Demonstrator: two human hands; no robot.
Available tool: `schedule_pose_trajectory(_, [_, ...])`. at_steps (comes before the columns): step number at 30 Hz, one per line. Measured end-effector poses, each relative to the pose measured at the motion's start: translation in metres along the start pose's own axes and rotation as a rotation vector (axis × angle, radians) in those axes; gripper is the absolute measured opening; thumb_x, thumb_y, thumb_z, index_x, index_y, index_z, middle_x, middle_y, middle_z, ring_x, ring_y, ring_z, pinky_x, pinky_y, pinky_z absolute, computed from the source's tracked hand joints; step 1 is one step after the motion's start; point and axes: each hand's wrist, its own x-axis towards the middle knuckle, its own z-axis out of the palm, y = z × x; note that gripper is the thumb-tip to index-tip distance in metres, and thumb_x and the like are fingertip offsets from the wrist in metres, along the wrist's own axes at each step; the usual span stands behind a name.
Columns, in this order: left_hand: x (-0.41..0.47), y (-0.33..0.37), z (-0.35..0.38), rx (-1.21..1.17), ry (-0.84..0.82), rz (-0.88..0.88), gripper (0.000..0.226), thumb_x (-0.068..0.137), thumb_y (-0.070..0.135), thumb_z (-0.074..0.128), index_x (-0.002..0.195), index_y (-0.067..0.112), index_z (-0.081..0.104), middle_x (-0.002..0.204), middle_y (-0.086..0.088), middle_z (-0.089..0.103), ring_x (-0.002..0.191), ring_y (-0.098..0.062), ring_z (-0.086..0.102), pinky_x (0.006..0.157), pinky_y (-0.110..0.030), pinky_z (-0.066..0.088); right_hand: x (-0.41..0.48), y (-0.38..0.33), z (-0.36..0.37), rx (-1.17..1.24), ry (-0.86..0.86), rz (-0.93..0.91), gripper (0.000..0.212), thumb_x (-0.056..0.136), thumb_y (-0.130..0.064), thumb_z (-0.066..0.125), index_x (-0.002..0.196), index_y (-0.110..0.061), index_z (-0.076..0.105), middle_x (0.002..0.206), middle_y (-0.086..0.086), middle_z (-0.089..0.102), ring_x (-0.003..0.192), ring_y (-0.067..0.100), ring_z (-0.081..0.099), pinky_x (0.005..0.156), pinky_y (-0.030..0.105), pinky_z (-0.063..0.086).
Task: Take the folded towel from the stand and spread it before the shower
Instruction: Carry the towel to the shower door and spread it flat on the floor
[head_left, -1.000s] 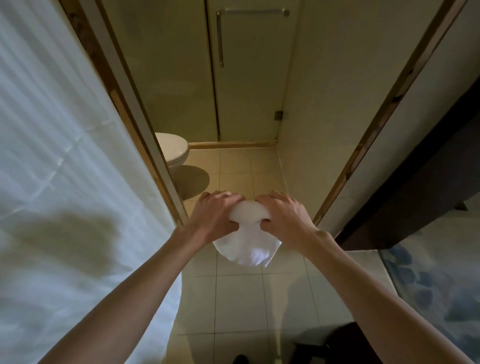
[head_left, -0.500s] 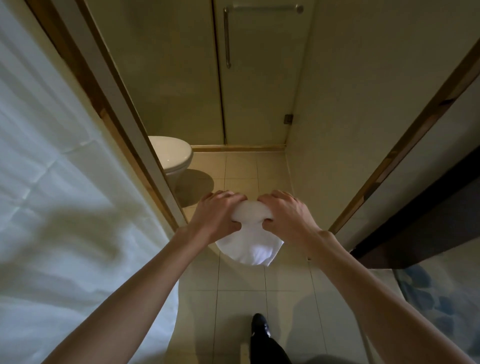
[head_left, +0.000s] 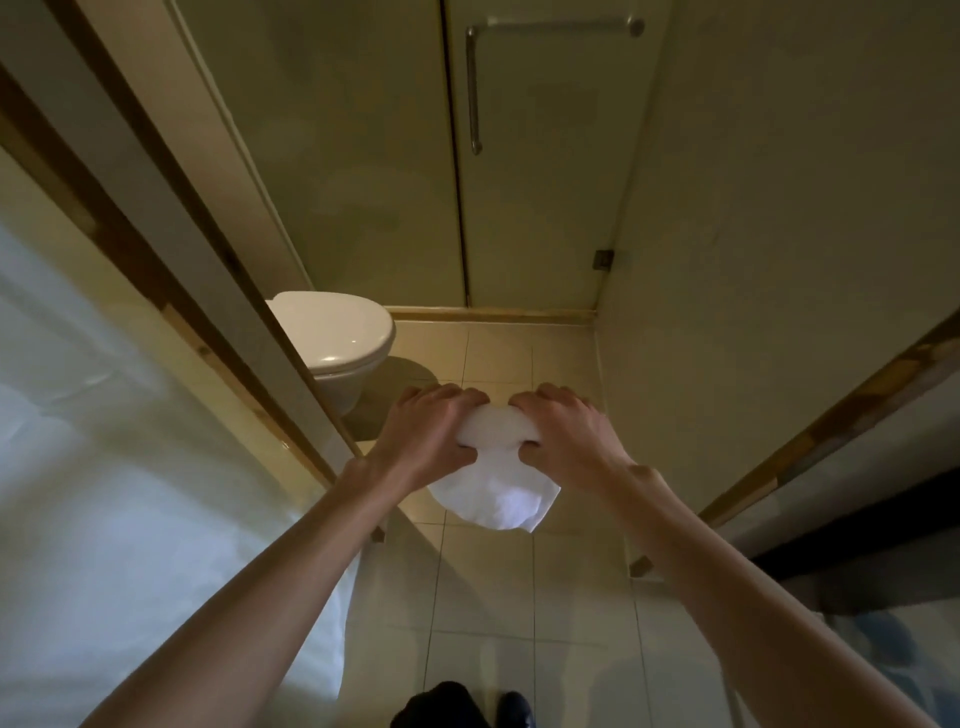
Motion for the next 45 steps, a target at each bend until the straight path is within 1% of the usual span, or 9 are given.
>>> schedule_pose_trajectory(5, [0.047,-0.024,0.005,-0.014,-0.014,-0.004,0.054,0.069,0.027,0.066,0.122,0.027,0.058,0.114,0.002,0.065,0.104,-0.02,0.059,0.092,-0.038,0.043,0.05,0.016,0.002,-0.01,-0.033,0.003,0.043,0.077,-0.024,0.062,0.119,-0.026,0.055,0.104,-0.002,0.055,0.093,0.019,0.052,0.073,0.028,0.038])
schedule_pose_trajectory(8, [0.083,-0.041,0.008,-0.042,-0.044,-0.007,0.056,0.072,0.029,0.065,0.126,0.028,0.054,0.117,0.003,0.063,0.107,-0.02,0.055,0.092,-0.037,0.04,0.083,0.027,0.003,-0.005,-0.059,0.015,0.045,0.078,-0.026,0.061,0.122,-0.025,0.053,0.106,-0.001,0.054,0.095,0.02,0.051,0.076,0.03,0.039])
schedule_pose_trajectory(11, [0.121,-0.059,0.007,-0.04,-0.073,0.011,0.057,0.071,0.031,0.065,0.126,0.029,0.052,0.115,0.005,0.061,0.106,-0.018,0.053,0.092,-0.035,0.037,0.119,0.038,0.002,-0.033,-0.043,0.021,0.045,0.078,-0.024,0.061,0.123,-0.023,0.053,0.105,0.001,0.055,0.093,0.021,0.052,0.074,0.03,0.039])
schedule_pose_trajectory(17, [0.191,-0.09,-0.006,-0.03,-0.064,0.038,0.055,0.071,0.03,0.064,0.125,0.028,0.054,0.113,0.005,0.061,0.103,-0.018,0.054,0.092,-0.033,0.036,0.193,0.05,-0.011,-0.061,-0.067,0.054,0.043,0.077,-0.024,0.059,0.12,-0.021,0.054,0.103,0.003,0.055,0.094,0.023,0.052,0.077,0.035,0.044])
schedule_pose_trajectory(25, [0.263,-0.117,-0.012,-0.054,-0.052,0.053,0.055,0.071,0.029,0.066,0.125,0.027,0.055,0.112,0.005,0.062,0.105,-0.018,0.053,0.09,-0.029,0.031,0.263,0.072,-0.016,-0.068,-0.066,0.089,0.043,0.078,-0.025,0.059,0.121,-0.021,0.054,0.103,0.004,0.055,0.093,0.024,0.052,0.077,0.033,0.043])
schedule_pose_trajectory(31, [0.32,-0.133,-0.002,-0.052,-0.066,0.04,0.056,0.069,0.029,0.068,0.123,0.026,0.056,0.11,0.001,0.063,0.103,-0.022,0.055,0.089,-0.033,0.035,0.313,0.101,-0.012,-0.052,-0.084,0.098,0.045,0.079,-0.025,0.06,0.123,-0.02,0.053,0.105,0.005,0.056,0.093,0.024,0.052,0.076,0.032,0.041])
schedule_pose_trajectory(35, [0.361,-0.141,0.002,-0.032,-0.116,0.027,0.057,0.071,0.029,0.067,0.127,0.026,0.054,0.115,0.001,0.062,0.106,-0.022,0.053,0.091,-0.034,0.035,0.349,0.124,-0.009,-0.018,-0.102,0.093,0.045,0.078,-0.025,0.06,0.123,-0.021,0.054,0.105,0.005,0.056,0.094,0.024,0.052,0.076,0.033,0.042])
schedule_pose_trajectory(42, [0.435,-0.15,0.0,-0.013,-0.104,-0.016,0.058,0.071,0.03,0.067,0.127,0.026,0.054,0.116,0.0,0.062,0.107,-0.023,0.053,0.091,-0.035,0.037,0.422,0.17,-0.016,0.009,-0.092,0.049,0.047,0.077,-0.026,0.06,0.123,-0.022,0.054,0.111,0.006,0.057,0.101,0.026,0.052,0.082,0.035,0.043])
schedule_pose_trajectory(45, [0.459,-0.154,-0.001,-0.002,-0.09,-0.039,0.057,0.07,0.029,0.067,0.126,0.027,0.055,0.117,0.001,0.062,0.11,-0.023,0.053,0.091,-0.034,0.038,0.449,0.184,-0.017,0.01,-0.092,0.021,0.048,0.076,-0.026,0.06,0.123,-0.022,0.054,0.113,0.005,0.058,0.103,0.026,0.053,0.082,0.034,0.042])
